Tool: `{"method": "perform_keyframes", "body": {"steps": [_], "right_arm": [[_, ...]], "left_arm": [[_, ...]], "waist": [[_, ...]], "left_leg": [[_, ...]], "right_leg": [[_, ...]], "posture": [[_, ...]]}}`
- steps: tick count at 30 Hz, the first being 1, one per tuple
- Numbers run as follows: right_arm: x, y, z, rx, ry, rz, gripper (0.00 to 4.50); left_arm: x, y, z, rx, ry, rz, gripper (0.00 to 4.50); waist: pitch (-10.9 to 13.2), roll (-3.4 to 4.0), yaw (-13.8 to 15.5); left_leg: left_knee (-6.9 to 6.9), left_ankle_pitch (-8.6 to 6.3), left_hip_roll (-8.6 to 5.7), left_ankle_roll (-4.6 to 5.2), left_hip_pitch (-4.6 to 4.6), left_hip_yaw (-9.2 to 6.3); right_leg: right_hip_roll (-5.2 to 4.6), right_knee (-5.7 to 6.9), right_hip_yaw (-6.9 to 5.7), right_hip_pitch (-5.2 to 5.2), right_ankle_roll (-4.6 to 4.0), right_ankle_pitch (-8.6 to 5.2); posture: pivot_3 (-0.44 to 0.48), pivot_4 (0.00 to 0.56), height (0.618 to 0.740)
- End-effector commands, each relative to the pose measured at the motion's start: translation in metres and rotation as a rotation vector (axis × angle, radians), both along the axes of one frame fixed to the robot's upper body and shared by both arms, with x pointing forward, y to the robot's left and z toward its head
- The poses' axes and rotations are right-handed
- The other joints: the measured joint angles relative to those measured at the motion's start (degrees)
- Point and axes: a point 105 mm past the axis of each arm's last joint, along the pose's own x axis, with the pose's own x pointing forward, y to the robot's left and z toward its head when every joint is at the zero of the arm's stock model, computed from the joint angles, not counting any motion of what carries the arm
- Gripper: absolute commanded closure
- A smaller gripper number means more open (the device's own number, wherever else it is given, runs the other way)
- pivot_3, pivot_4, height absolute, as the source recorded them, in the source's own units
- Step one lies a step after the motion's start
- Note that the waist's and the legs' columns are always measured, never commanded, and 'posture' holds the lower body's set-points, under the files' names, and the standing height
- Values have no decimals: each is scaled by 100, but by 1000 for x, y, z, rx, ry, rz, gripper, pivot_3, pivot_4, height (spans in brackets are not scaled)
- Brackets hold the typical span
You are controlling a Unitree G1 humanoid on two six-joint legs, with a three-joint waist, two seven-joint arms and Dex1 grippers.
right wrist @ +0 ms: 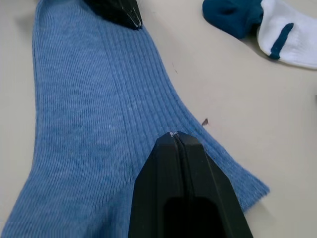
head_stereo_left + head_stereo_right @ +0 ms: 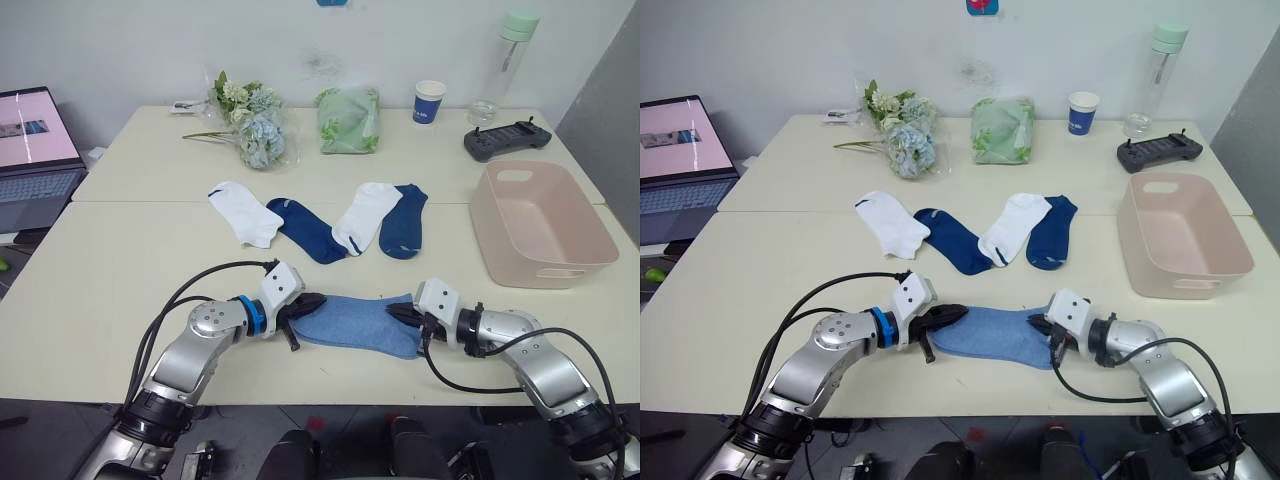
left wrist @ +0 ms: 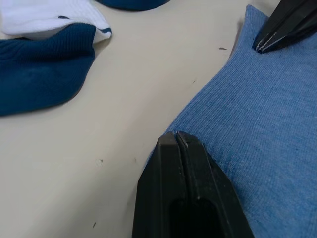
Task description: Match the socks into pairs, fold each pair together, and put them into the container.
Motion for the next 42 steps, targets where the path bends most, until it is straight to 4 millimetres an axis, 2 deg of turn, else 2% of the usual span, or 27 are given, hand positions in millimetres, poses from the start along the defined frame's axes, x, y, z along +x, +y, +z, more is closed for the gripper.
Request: {"method": "perform_keyframes", "body": {"steps": [1,4,7,11,13,16,18,21,25,29,33,37,42], "right_arm": [[-1,-28,2,-35,-10,-42,4463],[-4,-33,14,25,-21,-35,4463],[-8,-25,31,115,-38,13,4463],[-18,-4,41,198,12,101,4463],[-24,8,29,191,49,130,4463],[-32,14,12,140,84,163,4463],[-34,10,2,86,97,164,4463],[-37,-7,-8,-14,100,163,4463],[-39,-28,-8,-57,111,135,4463],[-37,-36,7,19,107,95,4463],[-30,-39,40,189,106,-7,4463],[-28,-49,45,240,150,-131,3572],[-23,-51,28,244,226,-249,1840]], "left_arm": [[-3,10,2,11,-10,6,4500],[-3,9,16,-48,-41,4,4500],[-9,8,22,-55,-67,-47,4500],[-20,8,29,-46,-85,-114,4500],[-27,12,16,14,-59,-136,4500],[-30,19,0,74,-24,-121,4500],[-28,23,-6,99,-17,-94,4500],[-27,29,-9,102,-10,-67,4500],[-32,31,-9,99,-6,-78,4500],[-34,26,1,31,-17,-89,4500],[-30,23,19,-27,-65,-75,4500],[-32,25,28,-41,-93,-65,4500],[-41,26,28,-36,-91,-61,4500]], "waist": [[0,0,0],[0,-1,1],[1,0,-18],[1,0,-20],[1,1,-19],[2,2,-10],[2,2,2],[1,3,9],[-1,1,7],[-1,1,8],[1,2,5],[1,1,13],[1,2,6]], "left_leg": [[0,0,0,0,0,0],[0,0,1,0,1,-1],[0,0,3,0,0,1],[-1,0,4,0,0,-2],[-1,0,4,0,0,-2],[-2,0,4,0,1,-2],[-2,0,2,1,-1,-2],[0,0,-1,1,0,-1],[-1,-1,3,1,4,0],[0,-1,3,1,5,0],[0,-1,4,1,3,-1],[0,-1,5,1,1,-5],[-1,-1,4,1,2,-1]], "right_leg": [[0,-1,0,1,1,0],[0,-1,-1,1,0,0],[1,2,1,-1,0,0],[2,1,-1,-1,0,0],[2,1,0,-1,0,0],[3,1,0,-1,0,0],[3,-1,-1,-1,0,0],[1,-2,1,1,0,0],[2,-2,-1,5,1,-1],[2,-1,0,7,1,-1],[2,1,0,4,1,-1],[2,0,-2,4,0,0],[2,1,1,3,0,-1]], "posture": [[0,150,740],[0,150,740],[0,150,740],[0,150,740],[0,150,740],[0,150,740],[0,150,740],[0,150,740],[0,150,740],[0,150,740],[0,150,740],[0,150,740],[0,150,740]]}}
